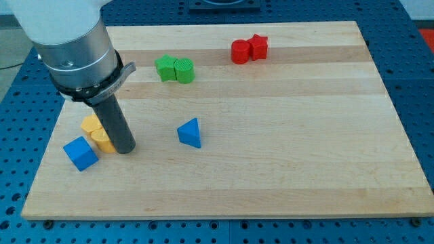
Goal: Push the blue cube into the blue triangle
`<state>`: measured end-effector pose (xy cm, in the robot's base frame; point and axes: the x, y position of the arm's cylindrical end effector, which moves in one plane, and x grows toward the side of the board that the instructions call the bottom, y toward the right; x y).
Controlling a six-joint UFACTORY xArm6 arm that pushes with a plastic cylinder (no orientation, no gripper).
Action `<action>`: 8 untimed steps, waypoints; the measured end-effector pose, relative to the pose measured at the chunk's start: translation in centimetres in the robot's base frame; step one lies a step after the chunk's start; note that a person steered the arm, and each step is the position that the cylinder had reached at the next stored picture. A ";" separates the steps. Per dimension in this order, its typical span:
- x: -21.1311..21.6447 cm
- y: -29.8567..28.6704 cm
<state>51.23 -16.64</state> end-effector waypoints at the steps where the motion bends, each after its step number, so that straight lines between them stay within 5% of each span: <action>1: 2.1 1.8; 2: 6.5 1.6; 3: 7.7 -5.7; 4: 4.0 -13.4; 5: 1.4 -12.6; 8: 4.4 2.1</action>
<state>55.67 -14.52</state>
